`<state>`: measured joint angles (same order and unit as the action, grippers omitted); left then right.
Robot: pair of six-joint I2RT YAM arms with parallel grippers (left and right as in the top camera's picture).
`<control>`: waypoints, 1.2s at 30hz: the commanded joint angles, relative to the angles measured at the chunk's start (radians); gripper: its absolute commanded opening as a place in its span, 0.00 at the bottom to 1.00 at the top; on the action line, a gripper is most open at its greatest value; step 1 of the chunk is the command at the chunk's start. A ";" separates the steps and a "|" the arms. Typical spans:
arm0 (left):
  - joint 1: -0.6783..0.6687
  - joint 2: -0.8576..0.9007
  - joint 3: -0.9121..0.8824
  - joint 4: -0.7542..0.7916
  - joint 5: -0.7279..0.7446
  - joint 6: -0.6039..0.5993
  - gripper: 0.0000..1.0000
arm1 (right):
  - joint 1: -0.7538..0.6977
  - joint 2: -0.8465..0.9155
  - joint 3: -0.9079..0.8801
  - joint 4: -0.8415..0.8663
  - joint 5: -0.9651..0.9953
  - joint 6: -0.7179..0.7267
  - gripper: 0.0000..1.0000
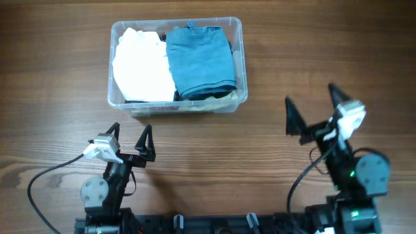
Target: Pack container
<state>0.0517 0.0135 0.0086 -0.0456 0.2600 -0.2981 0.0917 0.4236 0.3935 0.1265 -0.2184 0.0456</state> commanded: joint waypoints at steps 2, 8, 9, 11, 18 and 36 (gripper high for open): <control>-0.005 -0.011 -0.003 -0.007 -0.003 0.002 1.00 | -0.026 -0.166 -0.161 0.038 -0.024 -0.019 1.00; -0.005 -0.011 -0.003 -0.007 -0.003 0.002 1.00 | -0.069 -0.285 -0.277 0.034 -0.023 -0.016 1.00; -0.005 -0.011 -0.003 -0.007 -0.003 0.002 1.00 | -0.077 -0.301 -0.288 0.027 -0.023 -0.016 1.00; -0.005 -0.011 -0.003 -0.007 -0.003 0.002 1.00 | -0.088 -0.329 -0.299 -0.009 -0.023 -0.016 1.00; -0.005 -0.011 -0.003 -0.007 -0.003 0.002 1.00 | -0.090 -0.403 -0.369 -0.039 -0.023 -0.016 1.00; -0.005 -0.011 -0.003 -0.007 -0.003 0.002 1.00 | -0.090 -0.420 -0.388 -0.109 -0.004 0.008 1.00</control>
<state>0.0517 0.0135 0.0086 -0.0456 0.2600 -0.2981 0.0093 0.0200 0.0078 0.0143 -0.2279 0.0410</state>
